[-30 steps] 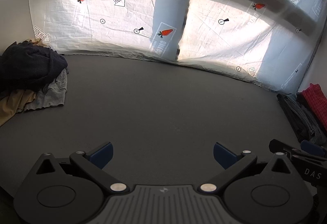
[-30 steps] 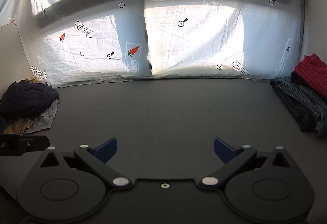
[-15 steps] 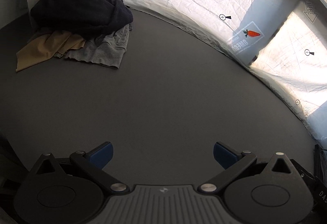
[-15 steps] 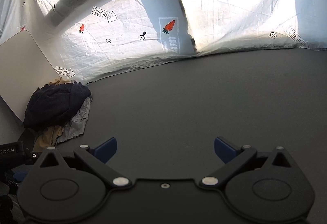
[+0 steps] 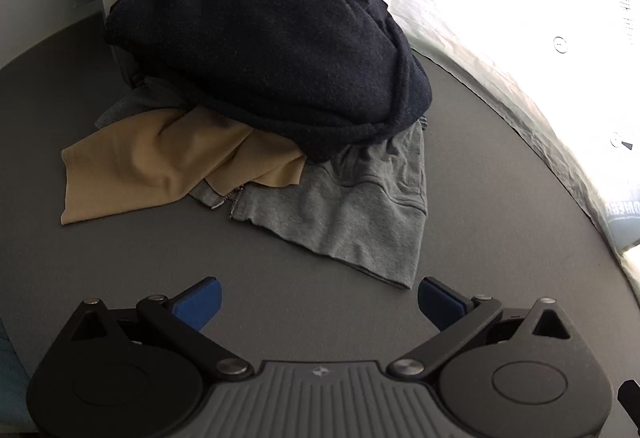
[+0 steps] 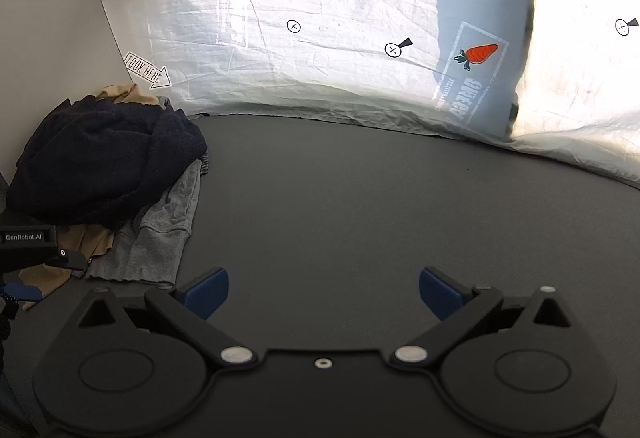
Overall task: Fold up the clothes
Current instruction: 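Move both grippers toward the clothes pile with the navy sweater, then close the right gripper on the navy sweater while the left gripper hovers over it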
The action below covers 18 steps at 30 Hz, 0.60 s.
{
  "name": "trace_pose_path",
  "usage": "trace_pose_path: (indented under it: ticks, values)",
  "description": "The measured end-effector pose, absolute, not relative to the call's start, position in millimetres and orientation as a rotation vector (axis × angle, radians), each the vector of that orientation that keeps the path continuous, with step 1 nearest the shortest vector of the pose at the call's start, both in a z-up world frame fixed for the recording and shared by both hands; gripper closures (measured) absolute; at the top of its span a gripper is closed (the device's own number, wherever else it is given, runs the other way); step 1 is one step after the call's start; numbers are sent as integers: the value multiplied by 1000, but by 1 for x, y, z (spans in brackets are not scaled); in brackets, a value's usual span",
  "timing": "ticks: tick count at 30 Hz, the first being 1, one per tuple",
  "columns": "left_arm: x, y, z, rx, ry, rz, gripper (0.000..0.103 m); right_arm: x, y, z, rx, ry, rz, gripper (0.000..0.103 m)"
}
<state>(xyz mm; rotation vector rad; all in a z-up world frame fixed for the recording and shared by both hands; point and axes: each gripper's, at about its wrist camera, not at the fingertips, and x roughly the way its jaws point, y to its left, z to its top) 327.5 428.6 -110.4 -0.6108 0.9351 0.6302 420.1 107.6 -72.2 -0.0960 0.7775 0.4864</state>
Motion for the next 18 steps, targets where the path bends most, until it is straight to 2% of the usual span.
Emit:
trace_pose_path:
  ticks: [7, 11, 14, 18]
  values:
    - [373, 507, -147, -560, 1000, 703, 0, 487, 233, -93, -200, 770, 585, 2]
    - [381, 527, -168, -552, 1066, 703, 0, 516, 297, -104, -193, 764, 653, 7]
    - [382, 538, -183, -565, 1135, 692, 0, 533, 333, -110, -163, 769, 706, 13]
    - [385, 540, -186, -502, 1141, 698, 0, 545, 377, -121, -157, 788, 768, 24]
